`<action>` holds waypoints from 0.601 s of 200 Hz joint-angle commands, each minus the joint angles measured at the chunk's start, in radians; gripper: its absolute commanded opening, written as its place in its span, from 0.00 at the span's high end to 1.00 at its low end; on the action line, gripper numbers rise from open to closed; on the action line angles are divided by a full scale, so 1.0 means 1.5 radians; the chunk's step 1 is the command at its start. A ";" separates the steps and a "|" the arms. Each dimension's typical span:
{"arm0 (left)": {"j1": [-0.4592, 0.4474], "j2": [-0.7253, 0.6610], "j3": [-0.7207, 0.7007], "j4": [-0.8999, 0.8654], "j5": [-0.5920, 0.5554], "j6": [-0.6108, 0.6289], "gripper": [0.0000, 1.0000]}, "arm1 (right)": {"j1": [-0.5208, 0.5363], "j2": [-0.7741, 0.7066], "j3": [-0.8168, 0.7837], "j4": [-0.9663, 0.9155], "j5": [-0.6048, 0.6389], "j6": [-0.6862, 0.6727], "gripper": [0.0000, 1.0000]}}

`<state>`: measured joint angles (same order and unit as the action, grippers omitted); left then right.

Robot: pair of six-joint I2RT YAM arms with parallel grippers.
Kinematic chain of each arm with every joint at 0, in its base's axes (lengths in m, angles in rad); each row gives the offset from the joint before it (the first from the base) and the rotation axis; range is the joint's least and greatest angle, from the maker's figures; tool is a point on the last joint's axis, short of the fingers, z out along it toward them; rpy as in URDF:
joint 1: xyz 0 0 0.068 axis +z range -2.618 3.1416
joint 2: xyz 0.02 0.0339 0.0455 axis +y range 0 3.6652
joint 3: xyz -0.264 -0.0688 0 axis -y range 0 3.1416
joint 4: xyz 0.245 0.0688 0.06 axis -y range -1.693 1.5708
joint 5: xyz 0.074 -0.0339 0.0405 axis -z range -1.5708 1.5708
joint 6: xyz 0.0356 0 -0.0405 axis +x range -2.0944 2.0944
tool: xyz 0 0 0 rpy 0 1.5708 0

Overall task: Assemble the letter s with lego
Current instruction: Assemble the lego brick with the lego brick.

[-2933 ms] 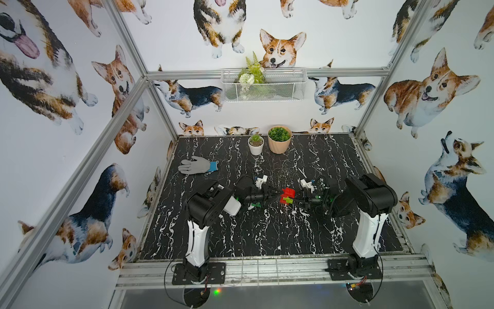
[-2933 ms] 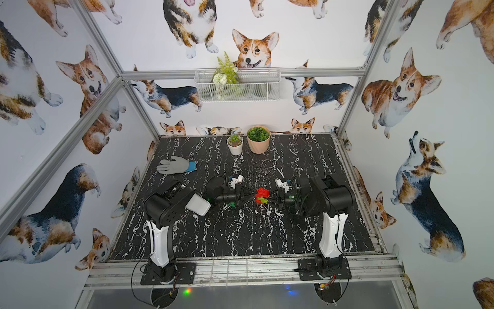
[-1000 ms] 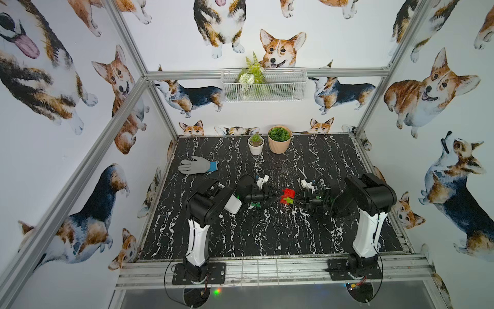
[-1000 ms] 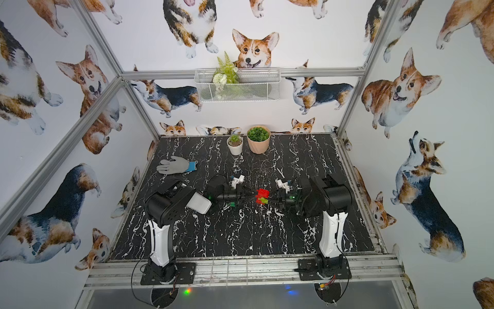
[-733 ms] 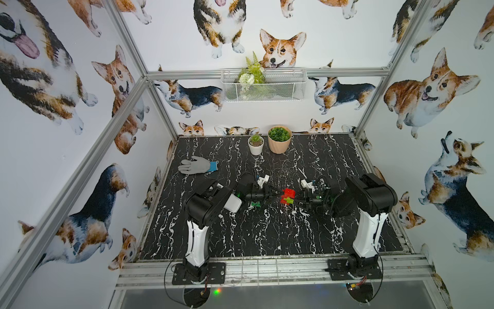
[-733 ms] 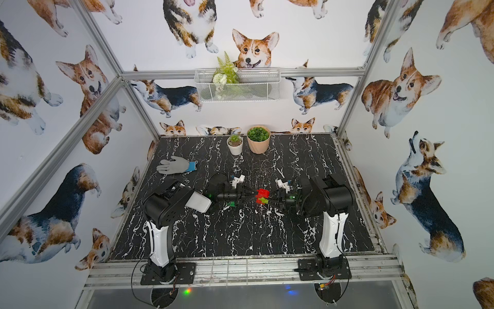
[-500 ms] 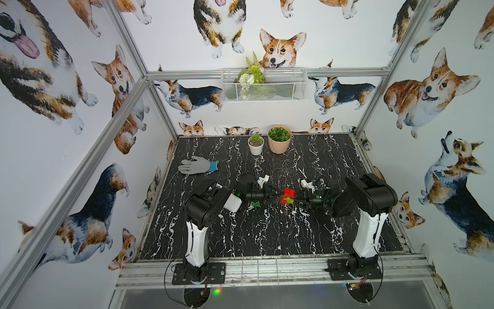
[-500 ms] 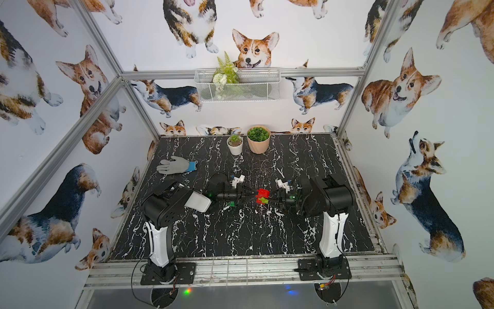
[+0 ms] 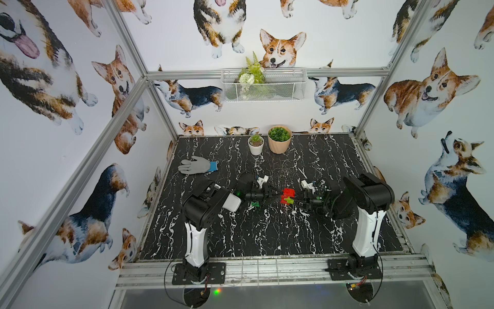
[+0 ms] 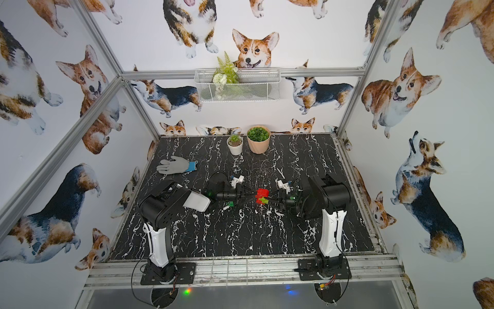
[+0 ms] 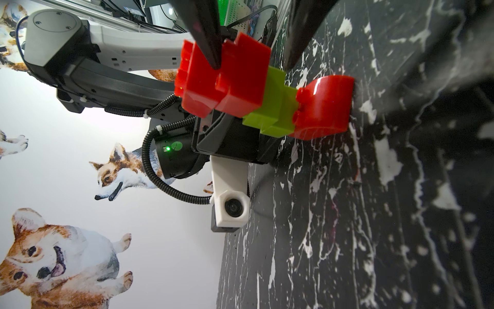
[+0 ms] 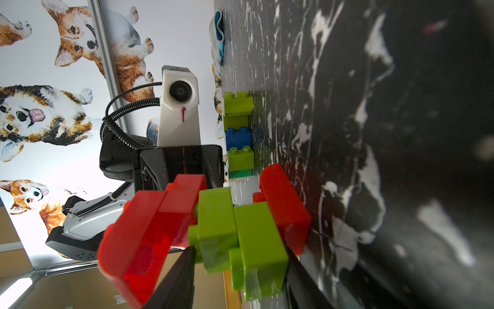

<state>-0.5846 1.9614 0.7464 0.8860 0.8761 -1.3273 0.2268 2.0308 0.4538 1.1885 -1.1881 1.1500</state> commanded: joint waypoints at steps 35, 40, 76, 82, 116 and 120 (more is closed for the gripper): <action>-0.005 0.000 0.017 -0.053 0.008 0.010 0.60 | -0.001 0.004 -0.001 -0.085 0.044 -0.004 0.51; -0.005 -0.001 0.018 -0.059 0.008 0.013 0.60 | -0.001 0.004 -0.001 -0.087 0.044 -0.006 0.51; -0.005 -0.007 0.025 -0.097 0.011 0.038 0.60 | -0.001 -0.004 0.002 -0.111 0.046 -0.020 0.52; -0.006 -0.009 0.025 -0.109 0.011 0.044 0.60 | -0.001 -0.007 0.003 -0.117 0.046 -0.023 0.52; -0.007 -0.019 0.039 -0.190 0.010 0.095 0.61 | -0.001 -0.016 0.006 -0.142 0.049 -0.037 0.52; -0.007 -0.021 0.042 -0.202 0.010 0.103 0.61 | -0.001 -0.016 0.005 -0.142 0.048 -0.037 0.52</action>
<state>-0.5903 1.9427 0.7906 0.7628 0.8883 -1.2564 0.2268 2.0071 0.4652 1.1198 -1.1885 1.1179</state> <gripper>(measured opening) 0.388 0.484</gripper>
